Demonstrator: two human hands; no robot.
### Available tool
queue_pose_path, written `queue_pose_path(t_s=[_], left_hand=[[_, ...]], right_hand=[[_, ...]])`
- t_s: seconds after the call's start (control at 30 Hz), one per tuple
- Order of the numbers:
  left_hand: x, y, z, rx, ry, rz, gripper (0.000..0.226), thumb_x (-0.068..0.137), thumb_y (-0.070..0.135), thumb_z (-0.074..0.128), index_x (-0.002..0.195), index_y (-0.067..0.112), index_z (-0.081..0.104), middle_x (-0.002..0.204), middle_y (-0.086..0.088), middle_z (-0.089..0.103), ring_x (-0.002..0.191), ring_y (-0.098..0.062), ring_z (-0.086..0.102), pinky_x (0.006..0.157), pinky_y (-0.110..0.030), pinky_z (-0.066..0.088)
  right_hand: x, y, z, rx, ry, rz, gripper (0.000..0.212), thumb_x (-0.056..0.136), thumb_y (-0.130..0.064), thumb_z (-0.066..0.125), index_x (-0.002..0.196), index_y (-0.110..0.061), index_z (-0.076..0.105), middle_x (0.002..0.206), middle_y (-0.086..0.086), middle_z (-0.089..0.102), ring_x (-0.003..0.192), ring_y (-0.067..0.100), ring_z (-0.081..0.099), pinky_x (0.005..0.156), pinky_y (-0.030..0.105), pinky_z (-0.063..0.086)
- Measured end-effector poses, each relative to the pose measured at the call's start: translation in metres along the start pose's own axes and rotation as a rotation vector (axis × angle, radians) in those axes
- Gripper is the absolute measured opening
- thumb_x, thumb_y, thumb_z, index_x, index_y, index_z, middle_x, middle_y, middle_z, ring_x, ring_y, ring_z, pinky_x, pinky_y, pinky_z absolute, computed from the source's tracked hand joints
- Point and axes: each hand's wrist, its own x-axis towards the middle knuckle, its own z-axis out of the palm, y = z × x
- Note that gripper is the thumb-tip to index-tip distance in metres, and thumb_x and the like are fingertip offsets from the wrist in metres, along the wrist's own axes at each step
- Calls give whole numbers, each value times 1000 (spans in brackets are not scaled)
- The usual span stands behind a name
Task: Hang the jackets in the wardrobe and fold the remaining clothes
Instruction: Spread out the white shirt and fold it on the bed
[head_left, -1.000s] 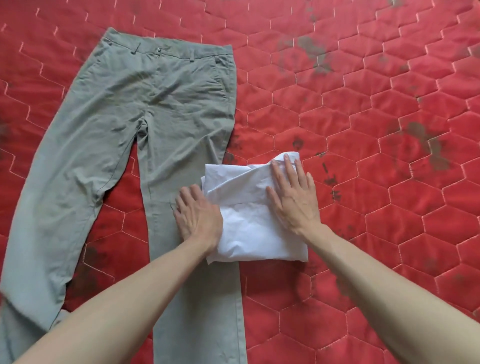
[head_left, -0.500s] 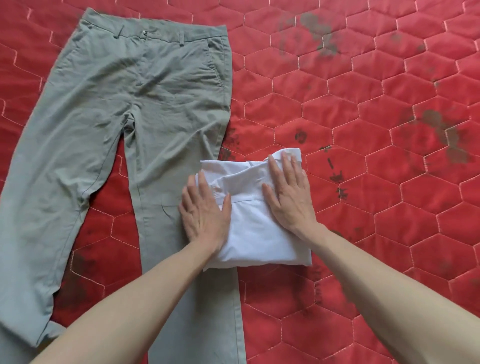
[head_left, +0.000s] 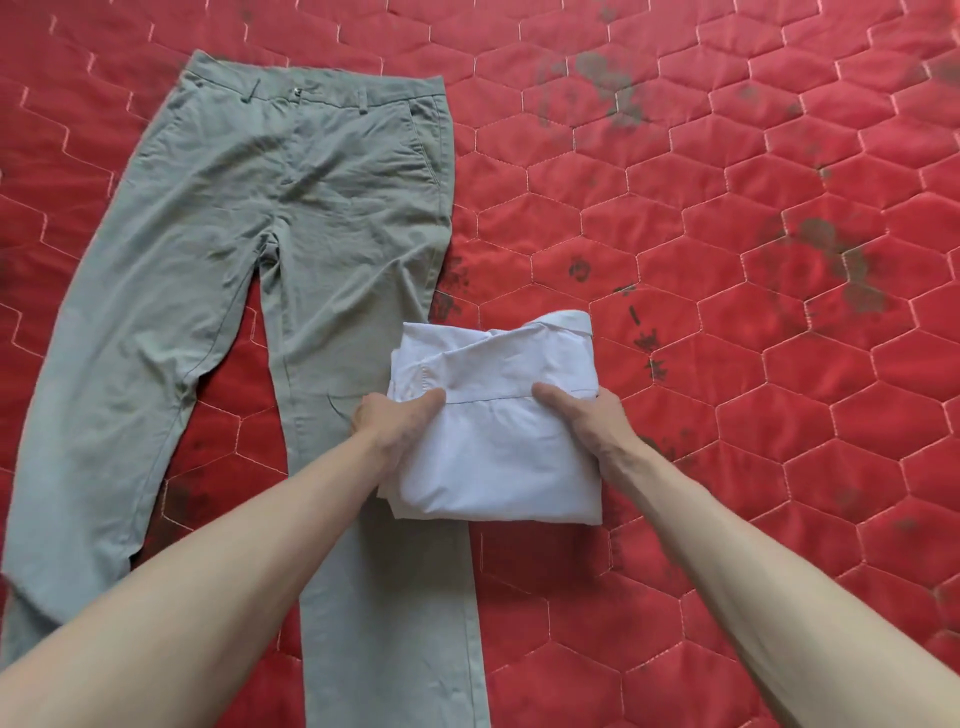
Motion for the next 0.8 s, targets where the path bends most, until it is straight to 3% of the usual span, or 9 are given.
queue_pose_path(t_s=[0.1, 0.17, 0.23, 0.3, 0.4, 0.57, 0.7, 0.8], left_hand=[[-9, -5, -9, -127, -188, 1, 63, 66, 49, 92, 110, 9, 70, 106, -6, 76, 91, -23, 74, 85, -36, 61], [-21, -5, -14, -175, -242, 48, 40, 79, 39, 88, 104, 14, 70, 100, -3, 76, 85, -17, 73, 69, -28, 58], [-35, -7, -19, -224, -282, 104, 31, 86, 35, 83, 107, 16, 71, 102, -2, 77, 85, -14, 73, 64, -24, 55], [-51, -7, -28, -263, -329, 123, 33, 88, 33, 81, 114, 14, 71, 106, -5, 78, 89, -17, 75, 67, -26, 57], [-78, 0, -49, -332, -438, 52, 38, 88, 28, 81, 120, 9, 71, 106, -8, 79, 92, -22, 77, 69, -30, 61], [-145, 14, -95, -384, -588, -52, 27, 92, 30, 75, 109, 10, 74, 104, -10, 79, 84, -21, 78, 78, -35, 59], [-215, 25, -131, -419, -568, -5, 28, 92, 30, 74, 110, 9, 74, 106, -13, 79, 87, -24, 77, 81, -36, 59], [-266, 29, -157, -474, -534, 59, 37, 93, 29, 73, 122, 5, 71, 113, -16, 77, 104, -30, 74, 89, -40, 60]], right_hand=[[-7, 0, -9, 25, -82, 24, 28, 79, -27, 88, 98, -13, 73, 97, 3, 78, 78, 15, 75, 61, 25, 57], [-12, 2, -13, 38, -80, 38, 38, 78, -29, 89, 106, -8, 73, 102, 8, 79, 86, 21, 76, 68, 29, 58], [-23, 3, -19, 41, -87, 34, 52, 71, -36, 92, 108, -4, 73, 106, 11, 79, 92, 25, 76, 76, 36, 61], [-36, -2, -25, 52, -110, 28, 60, 66, -40, 91, 109, -2, 73, 105, 11, 79, 95, 28, 76, 81, 41, 62], [-66, -19, -32, 91, -176, 21, 34, 79, -32, 87, 90, -6, 69, 95, 12, 75, 82, 27, 72, 69, 34, 58], [-131, -56, -43, 81, -252, -24, 61, 60, -44, 93, 102, -11, 63, 93, 23, 63, 83, 31, 63, 74, 42, 51], [-201, -100, -61, 76, -291, -37, 26, 84, -30, 82, 78, -9, 67, 89, 17, 71, 79, 30, 69, 71, 37, 57], [-256, -132, -77, 115, -333, -36, 35, 90, -30, 76, 112, -3, 76, 112, 20, 75, 103, 39, 71, 95, 55, 56]])
